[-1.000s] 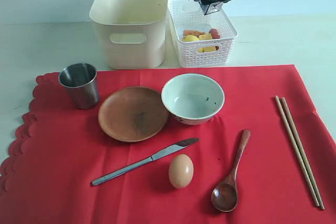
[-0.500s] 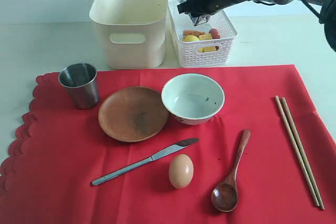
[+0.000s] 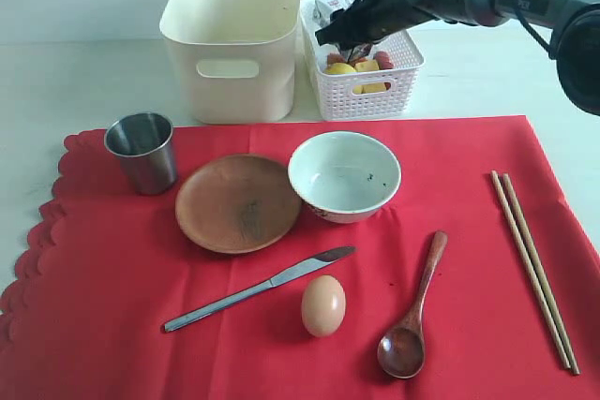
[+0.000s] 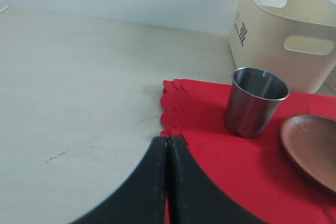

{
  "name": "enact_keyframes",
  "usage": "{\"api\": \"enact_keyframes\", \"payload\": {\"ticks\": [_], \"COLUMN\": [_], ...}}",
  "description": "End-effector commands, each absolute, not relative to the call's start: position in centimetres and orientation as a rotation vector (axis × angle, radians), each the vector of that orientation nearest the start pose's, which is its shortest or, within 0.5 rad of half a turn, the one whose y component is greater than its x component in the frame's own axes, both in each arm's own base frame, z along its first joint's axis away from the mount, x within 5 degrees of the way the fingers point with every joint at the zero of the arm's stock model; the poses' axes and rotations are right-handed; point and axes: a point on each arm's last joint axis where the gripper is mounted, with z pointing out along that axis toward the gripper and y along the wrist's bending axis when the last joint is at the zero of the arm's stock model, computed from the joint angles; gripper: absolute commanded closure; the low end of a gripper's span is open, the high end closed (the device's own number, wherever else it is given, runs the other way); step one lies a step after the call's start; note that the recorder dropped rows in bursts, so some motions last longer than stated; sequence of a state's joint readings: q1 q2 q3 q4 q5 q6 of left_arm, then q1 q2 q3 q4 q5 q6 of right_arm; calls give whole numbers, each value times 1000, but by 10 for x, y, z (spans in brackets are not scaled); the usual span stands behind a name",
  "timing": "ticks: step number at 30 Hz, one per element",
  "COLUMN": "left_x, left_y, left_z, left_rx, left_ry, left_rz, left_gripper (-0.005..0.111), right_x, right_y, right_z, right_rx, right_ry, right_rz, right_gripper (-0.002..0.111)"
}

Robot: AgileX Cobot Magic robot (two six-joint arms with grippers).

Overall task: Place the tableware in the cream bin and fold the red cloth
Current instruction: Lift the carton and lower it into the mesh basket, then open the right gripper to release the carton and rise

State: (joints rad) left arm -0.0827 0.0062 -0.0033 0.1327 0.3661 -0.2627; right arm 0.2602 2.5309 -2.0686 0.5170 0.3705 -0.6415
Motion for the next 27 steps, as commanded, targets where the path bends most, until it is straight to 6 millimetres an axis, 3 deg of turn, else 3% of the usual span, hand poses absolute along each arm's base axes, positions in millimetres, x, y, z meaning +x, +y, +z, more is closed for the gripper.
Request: {"api": "enact_keyframes", "payload": {"ticks": [1,3,8,12,21,27], "left_x": [53,53,53,53,53,53], "left_y": [0,0,0,0,0,0], "left_z": [181,181,181,181,181,181], "left_rx": [-90,-90,-90,-90,-90,-90], "left_ry": [1842,1842,1842,1842,1842,1842], "left_rz": [-117,-117,-117,-117,-117,-117], "left_gripper": [107,107,107,107,107,107], "right_x": [544,543,540,532,488,461], "right_y": [158,158,159,161,161,151], "right_z": [139,144,159,182,248,272], "right_rx": [-547,-552,-571,-611,-668,-712], "right_ry": [2149,2146,2149,2162,2377,2555], "right_rz": [239,244,263,299,487,465], "right_gripper": [43,34,33,33,37,37]}}
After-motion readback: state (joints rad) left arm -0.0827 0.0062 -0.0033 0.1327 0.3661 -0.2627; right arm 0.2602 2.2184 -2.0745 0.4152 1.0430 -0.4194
